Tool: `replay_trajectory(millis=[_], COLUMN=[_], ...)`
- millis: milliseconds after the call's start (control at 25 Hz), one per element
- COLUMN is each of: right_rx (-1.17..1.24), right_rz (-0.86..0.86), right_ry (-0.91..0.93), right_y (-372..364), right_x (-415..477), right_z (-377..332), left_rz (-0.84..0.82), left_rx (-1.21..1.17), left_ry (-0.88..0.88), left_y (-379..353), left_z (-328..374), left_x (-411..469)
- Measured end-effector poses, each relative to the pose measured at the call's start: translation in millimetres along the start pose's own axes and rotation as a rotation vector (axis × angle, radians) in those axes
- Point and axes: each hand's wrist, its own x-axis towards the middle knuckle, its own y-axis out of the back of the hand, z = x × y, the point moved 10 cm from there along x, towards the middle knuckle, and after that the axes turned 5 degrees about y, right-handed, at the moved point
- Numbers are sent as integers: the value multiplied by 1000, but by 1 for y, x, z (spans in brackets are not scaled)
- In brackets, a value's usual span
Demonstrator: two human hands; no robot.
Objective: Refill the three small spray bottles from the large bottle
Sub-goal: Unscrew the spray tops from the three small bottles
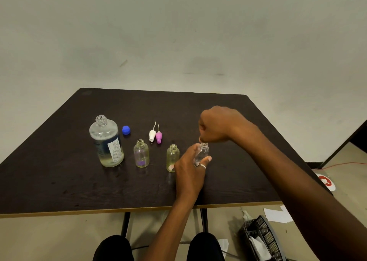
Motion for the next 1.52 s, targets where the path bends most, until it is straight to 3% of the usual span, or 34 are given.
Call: replay_trajectory(millis=[200,360,720,1120,1520], right_rx=[-12,71,454,444,413], right_rz=[35,173,84,23,60], right_ry=[-38,-79,-230,-285,-261], right_y=[61,85,-48,-117,-116], right_x=[-15,-6,79,116,117], right_z=[12,25,58,56,53], left_rz=[-30,-39,-31,-49,-46], left_rx=[-7,-7,-16,-24,-55], left_ry=[45,48,71,49,40], left_y=[-3,-4,-3,-5,-6], left_z=[-7,-7,-9,-9,-13], left_x=[2,2,3,3,3])
